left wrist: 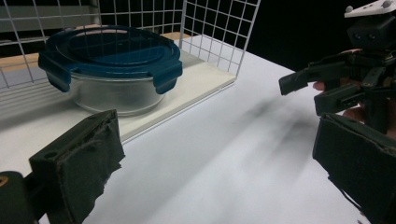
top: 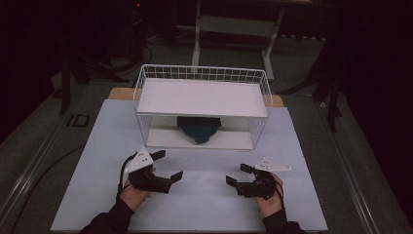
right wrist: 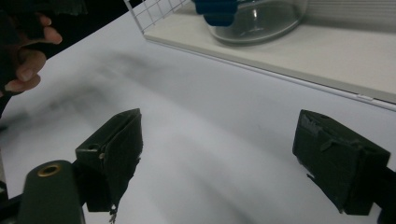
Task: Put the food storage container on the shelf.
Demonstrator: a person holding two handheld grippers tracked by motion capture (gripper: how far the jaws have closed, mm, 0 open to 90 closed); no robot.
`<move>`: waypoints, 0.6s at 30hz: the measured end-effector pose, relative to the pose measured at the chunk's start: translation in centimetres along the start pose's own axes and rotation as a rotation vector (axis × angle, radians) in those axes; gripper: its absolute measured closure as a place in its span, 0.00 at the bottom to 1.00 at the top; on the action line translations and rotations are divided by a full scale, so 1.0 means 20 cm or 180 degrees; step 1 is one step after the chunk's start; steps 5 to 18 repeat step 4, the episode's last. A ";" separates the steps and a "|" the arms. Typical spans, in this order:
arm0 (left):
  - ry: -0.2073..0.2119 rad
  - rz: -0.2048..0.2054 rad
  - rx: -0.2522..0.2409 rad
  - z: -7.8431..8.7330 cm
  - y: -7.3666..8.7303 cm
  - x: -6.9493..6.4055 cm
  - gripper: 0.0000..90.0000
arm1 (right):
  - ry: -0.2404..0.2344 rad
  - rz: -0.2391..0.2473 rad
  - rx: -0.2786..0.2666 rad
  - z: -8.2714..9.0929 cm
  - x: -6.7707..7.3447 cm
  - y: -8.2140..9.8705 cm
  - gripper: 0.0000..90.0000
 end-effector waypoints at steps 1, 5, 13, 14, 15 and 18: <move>0.0000 0.0003 0.0002 0.00 0.00 0.00 0.02 | 0.0009 -0.0019 -0.0004 0.00 0.00 0.00 0.17; 0.0010 -0.0017 0.0003 0.00 0.00 -0.01 0.02 | 0.0011 -0.0008 -0.0003 0.00 -0.01 0.00 0.17; 0.0010 -0.0017 0.0003 0.00 0.00 -0.01 0.02 | 0.0011 -0.0008 -0.0003 0.00 -0.01 0.00 0.17; 0.0010 -0.0017 0.0003 0.00 0.00 -0.01 0.02 | 0.0011 -0.0008 -0.0003 0.00 -0.01 0.00 0.17; 0.0010 -0.0017 0.0003 0.00 0.00 -0.01 0.02 | 0.0011 -0.0008 -0.0003 0.00 -0.01 0.00 0.17; 0.0010 -0.0017 0.0003 0.00 0.00 -0.01 0.02 | 0.0011 -0.0008 -0.0003 0.00 -0.01 0.00 0.17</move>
Point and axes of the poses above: each handheld gripper's, and its own axes: z roughly backward along the jaws, y roughly out of its underside, x roughly to its left, the point moved 6 cm from there along -z, roughly forward along the jaws, and after that the axes turned 3 degrees about -z, right-handed, at the moved point
